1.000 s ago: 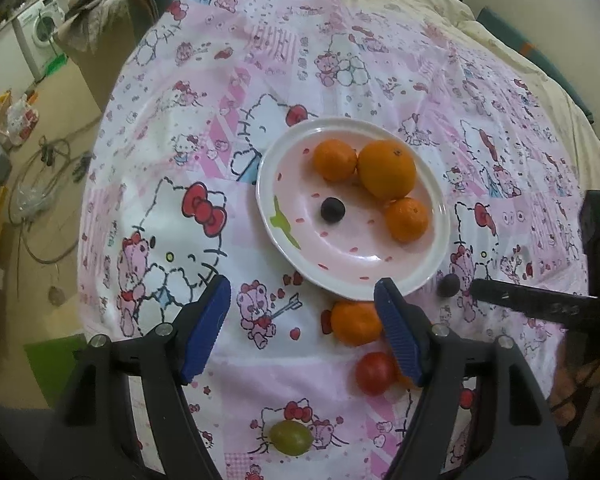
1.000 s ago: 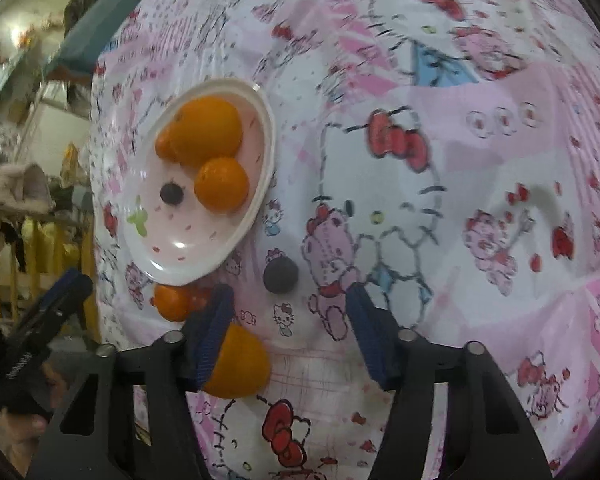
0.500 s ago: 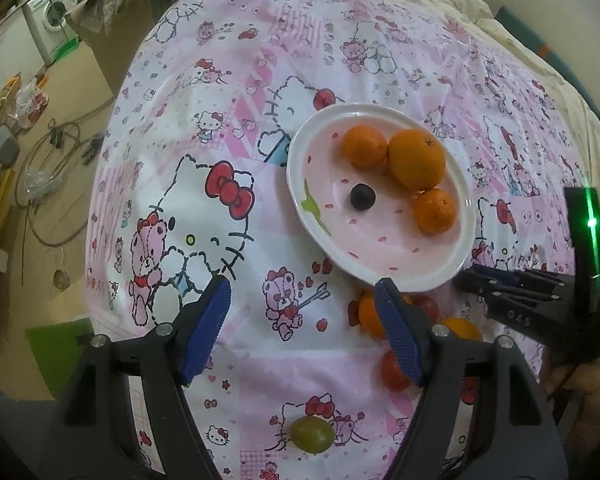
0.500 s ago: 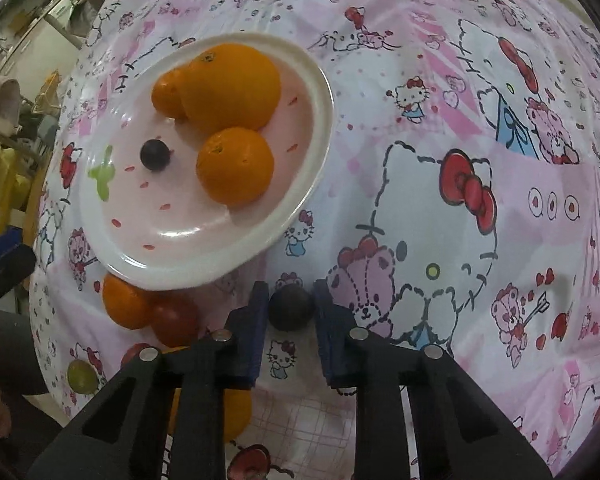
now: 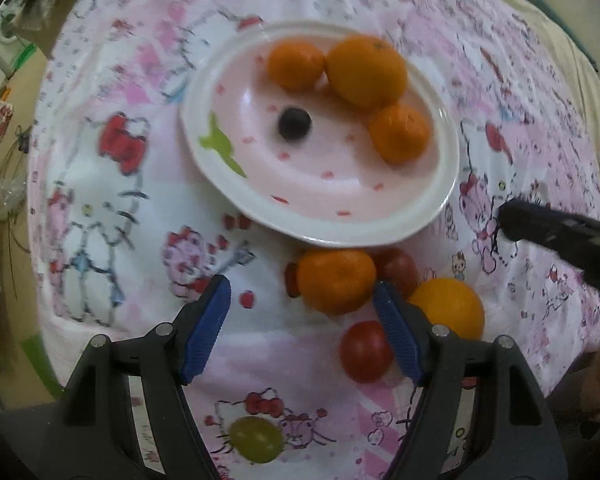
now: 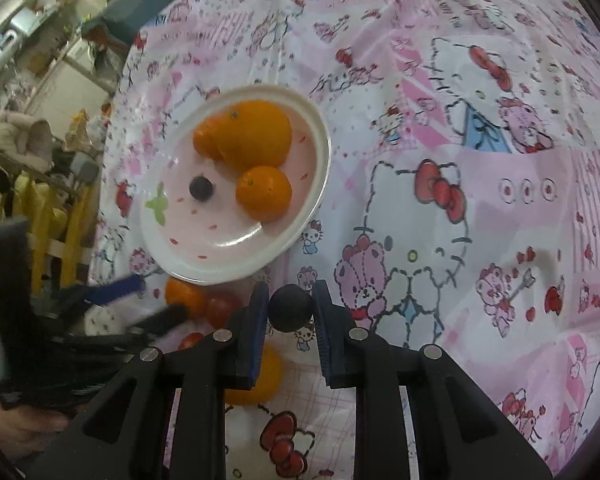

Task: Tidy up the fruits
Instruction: 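Lift the blueberry with the right tool while the left tool grasps a mandarin, then carry the blueberry and mandarin over the white plate with both tools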

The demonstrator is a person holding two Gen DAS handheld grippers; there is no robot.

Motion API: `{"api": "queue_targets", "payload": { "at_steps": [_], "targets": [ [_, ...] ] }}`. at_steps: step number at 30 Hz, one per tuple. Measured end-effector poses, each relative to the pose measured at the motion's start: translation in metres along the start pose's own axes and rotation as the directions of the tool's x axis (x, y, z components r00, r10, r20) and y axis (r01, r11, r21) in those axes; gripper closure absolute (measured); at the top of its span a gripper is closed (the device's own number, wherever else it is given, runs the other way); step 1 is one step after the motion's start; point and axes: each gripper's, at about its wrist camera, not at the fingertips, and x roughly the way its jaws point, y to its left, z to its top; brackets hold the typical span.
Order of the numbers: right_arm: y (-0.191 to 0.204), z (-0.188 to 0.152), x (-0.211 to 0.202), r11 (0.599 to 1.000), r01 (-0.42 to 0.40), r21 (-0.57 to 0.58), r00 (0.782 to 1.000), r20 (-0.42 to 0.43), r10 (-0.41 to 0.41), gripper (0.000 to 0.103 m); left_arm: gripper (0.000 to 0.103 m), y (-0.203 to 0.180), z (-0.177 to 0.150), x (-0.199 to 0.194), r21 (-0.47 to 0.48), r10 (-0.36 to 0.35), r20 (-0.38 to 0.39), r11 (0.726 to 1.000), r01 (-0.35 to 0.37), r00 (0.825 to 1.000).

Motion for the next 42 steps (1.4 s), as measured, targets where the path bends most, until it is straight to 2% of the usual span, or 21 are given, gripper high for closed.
{"api": "queue_targets", "payload": {
  "at_steps": [5, 6, 7, 8, 10, 20, 29, 36, 42],
  "targets": [
    [-0.013, -0.003, -0.01, 0.999, -0.016, 0.032, 1.0, 0.013, 0.016, 0.08, 0.034, -0.002, 0.003, 0.011, -0.02, -0.003, -0.023, 1.0, 0.002, 1.0],
    [-0.016, -0.004, -0.011, 0.999, -0.016, 0.039, 1.0, 0.015, 0.015, 0.08, 0.043, -0.004, 0.003, 0.011, -0.013, -0.017, -0.02, 1.0, 0.017, 1.0],
    [-0.019, -0.005, -0.012, 0.999, -0.015, 0.043, 1.0, 0.016, 0.014, 0.08, 0.062, -0.006, 0.004, 0.011, -0.004, -0.04, -0.021, 0.999, 0.039, 0.999],
    [-0.021, -0.005, -0.013, 0.999, -0.016, 0.047, 1.0, 0.018, 0.015, 0.08, 0.066, -0.01, 0.004, 0.01, 0.01, -0.065, -0.024, 0.998, 0.065, 0.998],
    [-0.024, -0.006, -0.015, 0.998, -0.019, 0.054, 1.0, 0.021, 0.018, 0.08, 0.066, -0.014, 0.004, 0.009, 0.033, -0.043, -0.019, 0.998, 0.044, 0.999],
    [-0.014, -0.004, -0.017, 0.999, -0.028, 0.032, 0.999, 0.031, 0.027, 0.08, 0.067, -0.017, 0.002, 0.001, 0.036, -0.049, -0.016, 0.998, 0.049, 0.999],
    [-0.009, -0.004, -0.02, 0.999, -0.008, 0.033, 0.999, 0.034, 0.007, 0.08, 0.067, 0.009, -0.003, -0.016, 0.004, -0.034, 0.024, 0.999, 0.034, 0.999],
    [-0.003, -0.005, -0.036, 1.0, -0.003, 0.031, 0.998, 0.066, 0.001, 0.08, 0.067, 0.028, -0.011, -0.039, -0.022, 0.01, 0.096, 1.0, -0.008, 0.995],
    [-0.012, -0.003, -0.059, 0.998, -0.015, 0.058, 0.991, 0.134, 0.007, 0.08, 0.067, 0.045, -0.016, -0.075, -0.033, 0.086, 0.195, 0.996, -0.081, 0.977]
  ]
}}
